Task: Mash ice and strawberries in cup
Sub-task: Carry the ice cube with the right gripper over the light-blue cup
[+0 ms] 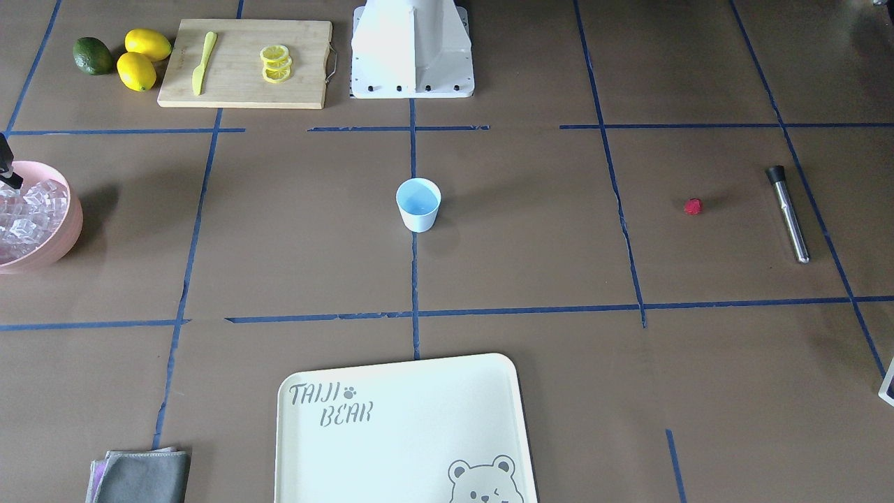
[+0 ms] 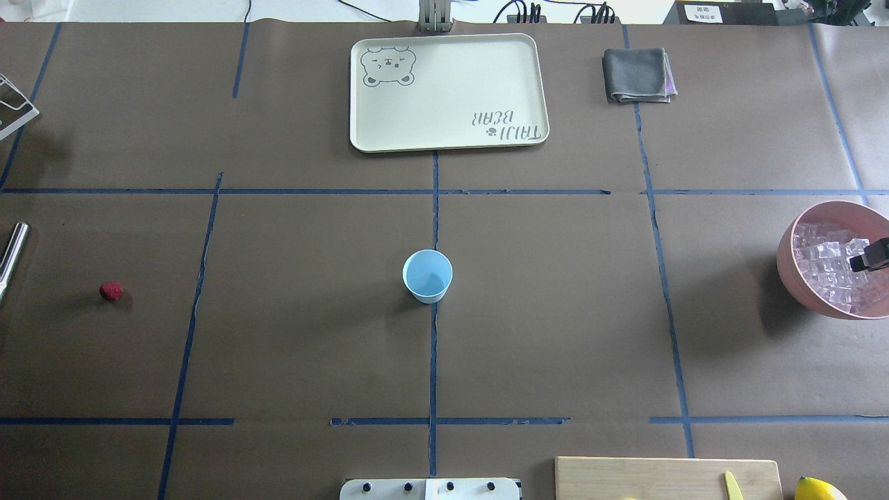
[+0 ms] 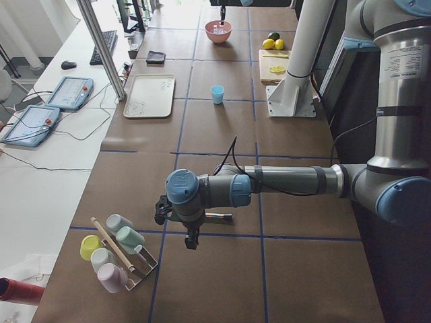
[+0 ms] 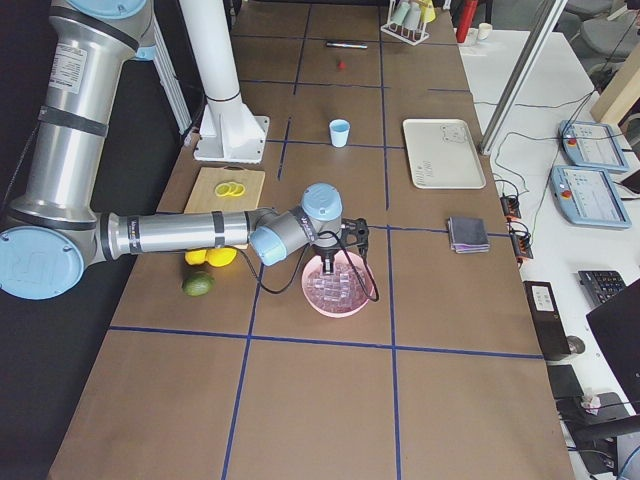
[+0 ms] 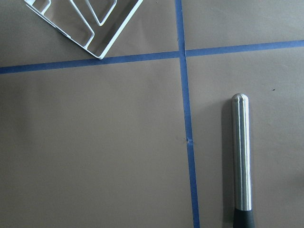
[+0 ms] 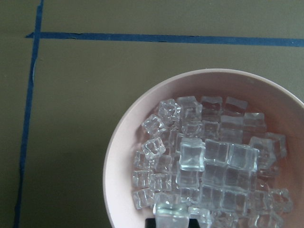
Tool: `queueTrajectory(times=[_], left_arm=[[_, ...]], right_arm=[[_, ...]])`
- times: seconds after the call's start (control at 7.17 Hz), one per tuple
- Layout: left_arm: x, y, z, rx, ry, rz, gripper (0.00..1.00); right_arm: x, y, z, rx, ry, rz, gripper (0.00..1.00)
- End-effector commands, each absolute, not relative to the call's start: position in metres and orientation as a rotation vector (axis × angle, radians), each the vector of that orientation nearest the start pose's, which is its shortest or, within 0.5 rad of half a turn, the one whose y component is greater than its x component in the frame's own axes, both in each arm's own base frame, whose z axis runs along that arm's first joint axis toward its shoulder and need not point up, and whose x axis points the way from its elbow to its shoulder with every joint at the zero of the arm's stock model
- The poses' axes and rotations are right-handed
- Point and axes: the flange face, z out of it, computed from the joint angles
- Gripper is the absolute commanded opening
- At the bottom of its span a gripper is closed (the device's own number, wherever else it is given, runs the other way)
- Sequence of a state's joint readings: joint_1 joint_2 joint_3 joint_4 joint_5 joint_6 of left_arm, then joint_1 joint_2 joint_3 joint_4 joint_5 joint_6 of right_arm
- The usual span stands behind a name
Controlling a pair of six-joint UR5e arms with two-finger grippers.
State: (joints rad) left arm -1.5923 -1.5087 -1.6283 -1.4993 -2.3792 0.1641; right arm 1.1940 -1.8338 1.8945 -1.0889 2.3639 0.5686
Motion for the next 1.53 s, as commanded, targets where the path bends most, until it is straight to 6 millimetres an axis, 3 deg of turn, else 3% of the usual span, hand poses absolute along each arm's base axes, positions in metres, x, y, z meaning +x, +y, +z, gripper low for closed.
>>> queueTrajectory(times=[0.0,0.28,0.56,0.7,0.98,1.12,1.26,1.4], left_arm=[[-0.071,-0.457,0.665,0.001,0.812,0.103,1.00],[-0.071,-0.457,0.665,0.001,0.812,0.103,1.00],[-0.071,-0.457,0.665,0.001,0.813,0.102,1.00],[-0.071,-0.457,0.665,0.001,0.813,0.102,1.00],[-0.071,-0.457,0.665,0.001,0.813,0.102,1.00],[-0.071,-0.457,0.665,0.001,0.813,0.103,1.00],[-0.071,-0.457,0.665,0.001,0.812,0.102,1.00],[-0.071,-0.457,0.665,0.002,0.812,0.102,1.00]], right_arm=[[-0.088,-0.399,0.520,0.092,-0.932,-0.024,0.00],[-0.110,-0.436,0.444,0.082,-0.917,-0.030,0.00],[-0.192,-0.471,0.352,0.058,-0.898,-0.011,0.00],[-0.253,-0.466,0.303,0.046,-0.900,0.017,0.00],[-0.392,-0.419,0.211,0.046,-0.930,0.091,0.00],[-0.442,-0.400,0.179,0.021,-0.940,0.122,0.00],[-0.477,-0.390,0.154,0.039,-0.943,0.145,0.00],[-0.508,-0.393,0.139,0.037,-0.931,0.151,0.00]])
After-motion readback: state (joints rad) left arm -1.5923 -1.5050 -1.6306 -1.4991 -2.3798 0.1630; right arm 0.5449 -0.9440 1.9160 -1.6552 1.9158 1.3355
